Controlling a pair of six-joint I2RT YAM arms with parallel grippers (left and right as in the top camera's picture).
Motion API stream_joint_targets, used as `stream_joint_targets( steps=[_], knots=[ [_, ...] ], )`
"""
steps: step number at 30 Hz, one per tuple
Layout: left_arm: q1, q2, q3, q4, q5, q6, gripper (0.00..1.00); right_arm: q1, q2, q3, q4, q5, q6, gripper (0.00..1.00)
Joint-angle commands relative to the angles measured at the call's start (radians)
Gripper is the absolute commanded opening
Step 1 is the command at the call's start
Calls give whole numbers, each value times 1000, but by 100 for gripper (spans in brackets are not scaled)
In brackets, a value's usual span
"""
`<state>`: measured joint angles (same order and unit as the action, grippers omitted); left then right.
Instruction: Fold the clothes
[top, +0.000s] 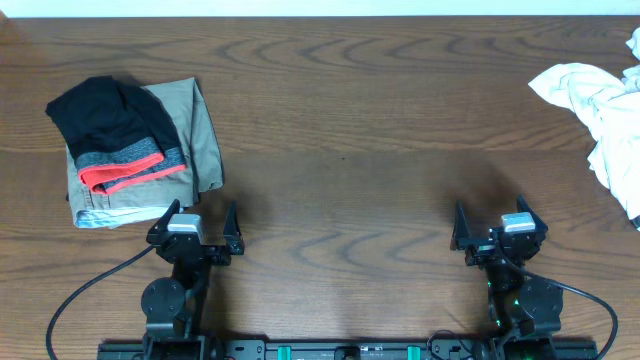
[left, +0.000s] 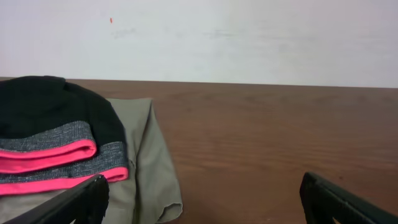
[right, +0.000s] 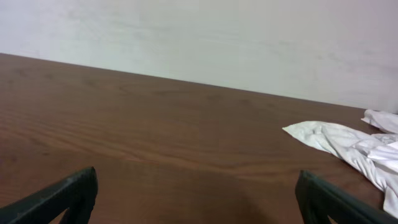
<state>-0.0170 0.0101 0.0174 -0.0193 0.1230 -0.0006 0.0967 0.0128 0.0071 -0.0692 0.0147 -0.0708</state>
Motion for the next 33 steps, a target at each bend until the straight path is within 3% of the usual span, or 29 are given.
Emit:
stream_joint_targets(
  steps=[1, 33],
  knots=[
    [-4, -6, -13, -40, 6, -5, 98, 8, -4, -2, -5, -5, -13, 99],
    [-4, -6, -13, -40, -1, -4, 98, 8, -4, -2, -5, -5, -13, 99]
  ],
)
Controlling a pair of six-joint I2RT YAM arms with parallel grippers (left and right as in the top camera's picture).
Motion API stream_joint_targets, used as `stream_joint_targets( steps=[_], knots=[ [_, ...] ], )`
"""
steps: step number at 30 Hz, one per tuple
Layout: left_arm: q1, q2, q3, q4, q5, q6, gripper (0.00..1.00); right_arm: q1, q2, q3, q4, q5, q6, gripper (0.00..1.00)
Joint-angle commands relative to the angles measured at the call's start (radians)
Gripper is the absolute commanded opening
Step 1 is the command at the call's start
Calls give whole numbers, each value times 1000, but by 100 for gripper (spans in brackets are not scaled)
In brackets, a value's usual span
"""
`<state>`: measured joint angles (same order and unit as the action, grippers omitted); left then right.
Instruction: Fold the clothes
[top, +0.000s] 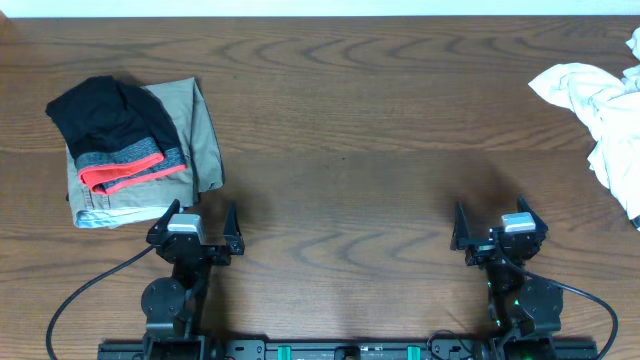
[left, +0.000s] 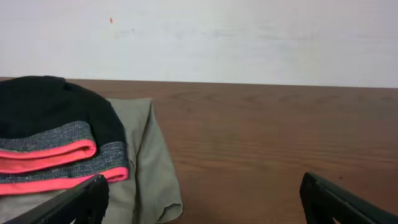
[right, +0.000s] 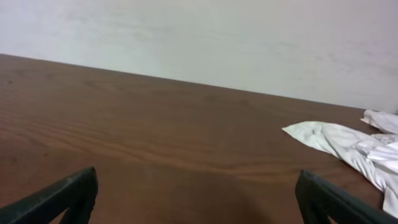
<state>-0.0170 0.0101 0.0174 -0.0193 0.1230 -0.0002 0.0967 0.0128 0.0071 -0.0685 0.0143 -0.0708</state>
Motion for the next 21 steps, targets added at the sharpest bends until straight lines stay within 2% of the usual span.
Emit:
stream_joint_targets(
  steps=[1, 5, 8, 12, 17, 21],
  knots=[
    [-4, -6, -13, -40, -1, -5, 98, 7, -4, -2, -5, -2, -13, 99],
    [-4, -6, -13, -28, 0, -5, 98, 8, -4, -2, 7, -23, -5, 99],
    [-4, -6, -13, -27, 6, -58, 98, 8, -4, -2, 6, -23, 91, 99],
    [-4, -5, 37, -24, 6, -84, 98, 7, -2, 32, -4, -17, 122, 99],
    [-4, 71, 228, -49, -4, -84, 98, 7, 71, 197, -81, 52, 122, 99],
    [-4, 243, 470, -138, -5, -84, 98, 7, 249, 441, -284, 106, 122, 99]
  ],
)
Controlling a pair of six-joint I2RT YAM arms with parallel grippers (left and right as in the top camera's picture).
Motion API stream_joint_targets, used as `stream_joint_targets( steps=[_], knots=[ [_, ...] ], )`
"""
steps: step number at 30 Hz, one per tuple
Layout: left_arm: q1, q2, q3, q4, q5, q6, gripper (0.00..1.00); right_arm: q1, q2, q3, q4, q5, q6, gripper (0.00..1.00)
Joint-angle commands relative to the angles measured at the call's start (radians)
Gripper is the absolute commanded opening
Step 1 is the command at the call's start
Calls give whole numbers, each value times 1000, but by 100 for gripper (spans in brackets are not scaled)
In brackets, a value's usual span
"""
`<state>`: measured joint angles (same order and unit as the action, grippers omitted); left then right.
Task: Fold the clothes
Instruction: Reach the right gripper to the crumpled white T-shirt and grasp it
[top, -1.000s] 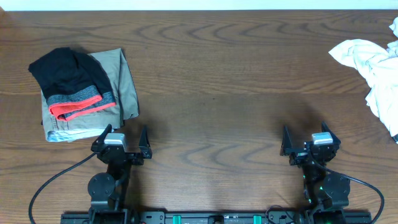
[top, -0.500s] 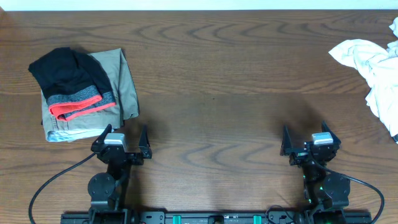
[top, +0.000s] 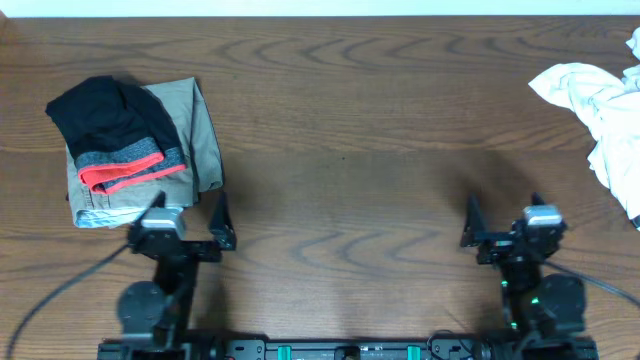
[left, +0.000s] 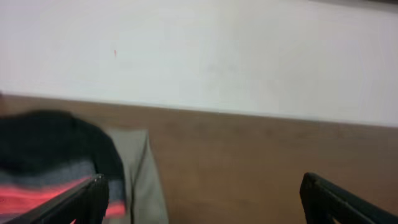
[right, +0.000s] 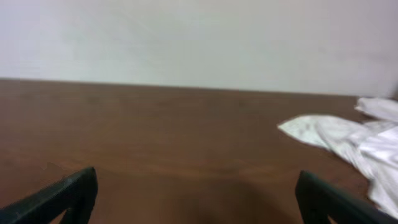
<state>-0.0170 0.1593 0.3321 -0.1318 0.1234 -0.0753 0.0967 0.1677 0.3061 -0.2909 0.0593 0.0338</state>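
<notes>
A folded stack lies at the table's left: a khaki garment (top: 195, 135) with black shorts (top: 105, 120) on top, their grey and pink band facing me. The left wrist view shows the shorts (left: 50, 134) blurred. A crumpled white garment (top: 600, 100) sits at the far right edge, and the right wrist view catches the white garment (right: 348, 140) at its right. My left gripper (top: 190, 212) stands open and empty just in front of the stack. My right gripper (top: 503, 212) is open and empty, well short of the white garment.
The wooden table (top: 340, 150) stretches between the two piles. A white wall (left: 205, 56) runs behind its far edge. Arm bases and cables sit along the front edge.
Both arms have moved: the left gripper now sits a little further left, nearer the stack, and the right gripper a little further right. Both wrist views are blurred and show more wall.
At both earlier moments the two grippers rested open and still near the front edge, with the folded stack at left and the white garment at right. Now both arms have shifted outward; the clothes lie where they were.
</notes>
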Motion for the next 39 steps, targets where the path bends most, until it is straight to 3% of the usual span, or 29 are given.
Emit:
stream_joint_targets(
  steps=[1, 8, 12, 16, 27, 33, 39],
  knots=[
    [-4, 146, 217, -60, -5, -8, 98, 7, 148, 204, -119, 77, 18, 99],
    [-4, 573, 670, -516, -5, -8, 98, -10, 635, 692, -546, 35, 10, 99],
    [-4, 727, 784, -644, -4, -9, 98, -14, 812, 819, -611, 56, -3, 99],
    [-4, 790, 793, -644, -3, 4, 98, -90, 953, 855, -587, 159, -19, 99],
    [25, 820, 793, -631, -12, 10, 98, -718, 1294, 1134, -554, 97, -112, 99],
    [25, 820, 793, -631, -12, 10, 98, -953, 1451, 1169, -433, -71, -141, 98],
    [25, 820, 793, -631, -12, 10, 98, -1073, 1607, 1169, -324, -218, -148, 90]
  ],
)
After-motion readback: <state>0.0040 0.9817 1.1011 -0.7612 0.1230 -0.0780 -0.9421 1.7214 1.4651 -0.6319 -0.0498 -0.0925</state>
